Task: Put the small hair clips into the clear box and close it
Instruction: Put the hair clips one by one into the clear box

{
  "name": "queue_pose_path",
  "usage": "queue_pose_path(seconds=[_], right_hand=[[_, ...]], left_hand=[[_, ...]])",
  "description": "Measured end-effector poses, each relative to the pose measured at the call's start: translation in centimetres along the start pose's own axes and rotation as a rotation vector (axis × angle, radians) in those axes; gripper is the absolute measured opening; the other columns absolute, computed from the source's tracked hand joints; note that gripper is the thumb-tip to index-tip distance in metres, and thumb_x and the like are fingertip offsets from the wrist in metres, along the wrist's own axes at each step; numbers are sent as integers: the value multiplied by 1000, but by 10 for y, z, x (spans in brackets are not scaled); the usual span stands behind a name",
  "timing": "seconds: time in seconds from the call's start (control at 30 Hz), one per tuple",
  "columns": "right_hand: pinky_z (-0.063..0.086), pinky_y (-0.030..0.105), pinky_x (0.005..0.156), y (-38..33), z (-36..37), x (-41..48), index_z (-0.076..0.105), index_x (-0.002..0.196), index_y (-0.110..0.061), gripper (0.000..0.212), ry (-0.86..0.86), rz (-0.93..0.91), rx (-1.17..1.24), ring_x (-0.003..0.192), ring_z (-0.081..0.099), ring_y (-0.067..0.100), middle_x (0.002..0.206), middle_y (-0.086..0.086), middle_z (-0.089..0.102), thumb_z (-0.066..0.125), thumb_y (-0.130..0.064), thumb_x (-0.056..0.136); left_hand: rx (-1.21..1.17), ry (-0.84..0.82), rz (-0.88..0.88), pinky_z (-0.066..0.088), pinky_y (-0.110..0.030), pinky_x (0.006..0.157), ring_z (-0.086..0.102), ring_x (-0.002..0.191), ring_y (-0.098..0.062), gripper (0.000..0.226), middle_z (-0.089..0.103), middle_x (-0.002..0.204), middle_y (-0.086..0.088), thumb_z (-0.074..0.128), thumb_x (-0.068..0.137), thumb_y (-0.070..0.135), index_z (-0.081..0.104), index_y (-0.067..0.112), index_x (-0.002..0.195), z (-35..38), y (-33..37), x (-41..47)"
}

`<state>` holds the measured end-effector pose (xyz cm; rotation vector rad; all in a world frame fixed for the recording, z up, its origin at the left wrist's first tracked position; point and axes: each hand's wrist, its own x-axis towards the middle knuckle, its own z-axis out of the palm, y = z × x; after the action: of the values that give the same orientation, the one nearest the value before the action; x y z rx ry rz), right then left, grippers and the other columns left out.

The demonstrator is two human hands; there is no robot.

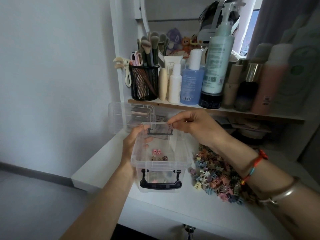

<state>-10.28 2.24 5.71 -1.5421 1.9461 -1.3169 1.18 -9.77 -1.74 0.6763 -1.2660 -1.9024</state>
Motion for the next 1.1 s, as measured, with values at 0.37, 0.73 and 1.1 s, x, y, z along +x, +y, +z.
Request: queue_pose_path(seconds=[0.37, 0.73, 1.1], right_hand=[[43, 2, 64, 33, -25, -7, 71, 88, -12, 11, -273, 128, -419, 66, 54, -4, 72, -14, 62, 63, -8, 82], [41, 6, 67, 17, -27, -10, 69, 78, -22, 11, -79, 6, -300, 62, 54, -8, 74, -12, 64, 65, -12, 82], [40, 11, 74, 33, -24, -9, 72, 93, -13, 13, -176, 87, -546, 75, 57, 1, 87, -4, 68, 62, -12, 84]], left_hand=[[-27, 0, 33, 38, -26, 64, 54, 74, -13, 30, 53, 120, -23, 60, 69, 38, 61, 18, 90, -4, -10, 7], [-53, -20, 35, 35, -26, 63, 54, 71, -13, 90, 37, 144, -25, 63, 48, 44, 52, 4, 128, -6, -7, 10], [-56, -18, 2, 36, -26, 63, 53, 72, -13, 77, 38, 144, -25, 61, 54, 39, 55, 4, 122, -4, -3, 4]])
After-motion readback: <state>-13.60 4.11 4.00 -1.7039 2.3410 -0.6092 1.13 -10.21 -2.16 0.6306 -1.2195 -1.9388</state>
